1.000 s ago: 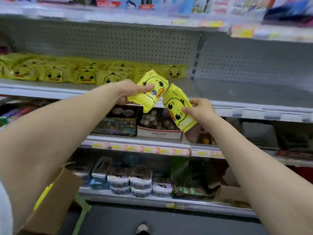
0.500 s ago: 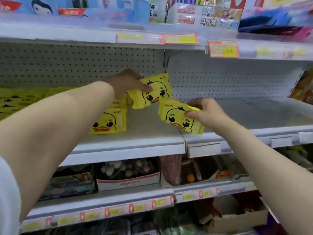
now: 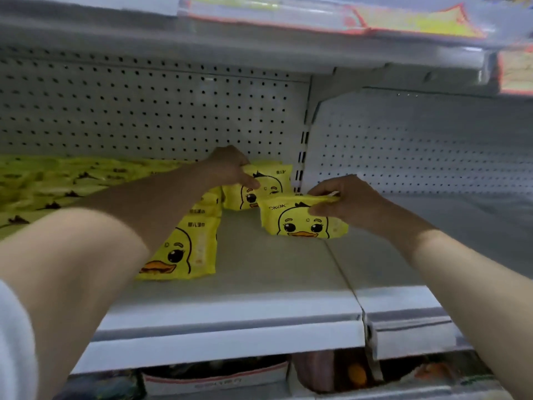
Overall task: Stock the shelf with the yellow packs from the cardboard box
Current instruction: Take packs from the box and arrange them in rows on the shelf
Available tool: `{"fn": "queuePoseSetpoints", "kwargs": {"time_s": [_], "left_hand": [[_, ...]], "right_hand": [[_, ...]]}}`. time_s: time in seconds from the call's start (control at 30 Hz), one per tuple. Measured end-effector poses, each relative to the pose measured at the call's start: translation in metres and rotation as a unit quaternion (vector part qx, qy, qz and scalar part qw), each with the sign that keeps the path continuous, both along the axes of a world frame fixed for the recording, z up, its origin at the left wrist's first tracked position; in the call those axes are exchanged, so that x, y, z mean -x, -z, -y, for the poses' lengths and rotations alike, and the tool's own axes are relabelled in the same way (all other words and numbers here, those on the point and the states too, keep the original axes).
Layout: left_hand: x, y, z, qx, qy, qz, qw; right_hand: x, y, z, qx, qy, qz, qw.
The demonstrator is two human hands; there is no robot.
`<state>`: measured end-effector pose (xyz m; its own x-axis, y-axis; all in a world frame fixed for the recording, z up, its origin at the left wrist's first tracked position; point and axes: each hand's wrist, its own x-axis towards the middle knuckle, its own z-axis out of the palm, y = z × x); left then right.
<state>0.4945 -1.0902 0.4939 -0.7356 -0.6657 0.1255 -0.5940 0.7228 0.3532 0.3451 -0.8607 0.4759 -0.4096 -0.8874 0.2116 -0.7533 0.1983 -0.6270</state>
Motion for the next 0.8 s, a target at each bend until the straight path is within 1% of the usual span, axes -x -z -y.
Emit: {"fn": "queuePoseSetpoints", "kwargs": {"time_s": [0.23,0.33,0.5,0.63,0.67,0.73,0.8], "left_hand": [[0.015,0.003,0.024,0.099,0.028,0.038,0.994],[0.021,0.001,0.034,0.120,0.035,0.053,0.991],[0.030,0.007,0.048,0.157,0.044,0.040,0.986],[0.031,0.008,0.044,0.238,0.043,0.066,0.968],[0.030,0.006,0.041,0.256,0.043,0.060,0.964],[0.027,-0.001,0.036,0.259,0.062,0.001,0.964],[0.023,-0.010,0.029,0.186,0.094,-0.067,0.976]], "right_hand": [[0.012,0.002,0.029,0.001,-0.040,-0.004,0.999],[0.018,0.001,0.038,0.000,-0.046,-0.003,0.999],[0.026,0.003,0.045,-0.003,-0.053,0.008,0.999],[0.031,0.002,0.050,-0.004,-0.057,0.022,0.998],[0.032,0.003,0.053,-0.004,-0.058,0.023,0.998],[0.033,0.003,0.060,-0.005,-0.056,0.023,0.998],[0.032,0.004,0.068,-0.003,-0.058,0.019,0.998]]}}
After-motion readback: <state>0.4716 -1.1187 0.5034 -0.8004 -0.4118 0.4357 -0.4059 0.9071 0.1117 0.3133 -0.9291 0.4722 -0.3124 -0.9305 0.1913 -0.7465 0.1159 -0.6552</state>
